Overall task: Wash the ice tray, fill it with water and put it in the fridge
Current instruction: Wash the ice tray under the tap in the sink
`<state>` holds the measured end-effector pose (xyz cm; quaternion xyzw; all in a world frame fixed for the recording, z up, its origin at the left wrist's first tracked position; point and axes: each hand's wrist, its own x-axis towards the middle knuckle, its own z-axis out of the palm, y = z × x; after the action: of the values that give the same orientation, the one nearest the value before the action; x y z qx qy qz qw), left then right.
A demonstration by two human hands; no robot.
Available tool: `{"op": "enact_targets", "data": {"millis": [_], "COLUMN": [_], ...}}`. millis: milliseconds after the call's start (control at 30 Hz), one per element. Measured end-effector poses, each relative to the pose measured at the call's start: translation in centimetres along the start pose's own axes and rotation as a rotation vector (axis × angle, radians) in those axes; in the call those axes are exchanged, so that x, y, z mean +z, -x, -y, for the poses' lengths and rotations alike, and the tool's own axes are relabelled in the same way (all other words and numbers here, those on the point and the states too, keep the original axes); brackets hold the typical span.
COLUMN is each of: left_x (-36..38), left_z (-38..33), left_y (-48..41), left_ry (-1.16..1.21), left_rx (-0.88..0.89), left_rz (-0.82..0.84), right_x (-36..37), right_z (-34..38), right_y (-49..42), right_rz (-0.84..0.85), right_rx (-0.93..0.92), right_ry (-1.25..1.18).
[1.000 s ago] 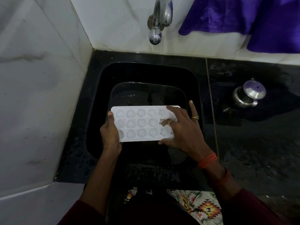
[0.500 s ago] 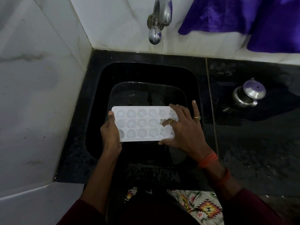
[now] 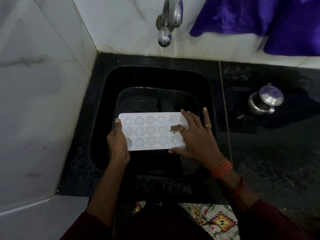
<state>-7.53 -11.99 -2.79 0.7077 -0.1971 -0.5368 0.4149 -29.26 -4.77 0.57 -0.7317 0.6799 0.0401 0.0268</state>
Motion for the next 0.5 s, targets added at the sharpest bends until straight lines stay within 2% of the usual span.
{"op": "enact_targets", "data": {"millis": [233, 500], "left_x": [0.23, 0.46], "left_z": [-0.24, -0.67], "left_y": [-0.09, -0.24], "left_ry": [0.035, 0.031], "left_rx": [-0.001, 0.004], "left_rz": [-0.004, -0.018], "right_x": [0.01, 0.68], "right_z": [0.01, 0.16], "right_y": [0.29, 0.49], "right_rz": [-0.247, -0.265], "right_rx": [-0.028, -0.039], "right_ry": [-0.113, -0.135]}}
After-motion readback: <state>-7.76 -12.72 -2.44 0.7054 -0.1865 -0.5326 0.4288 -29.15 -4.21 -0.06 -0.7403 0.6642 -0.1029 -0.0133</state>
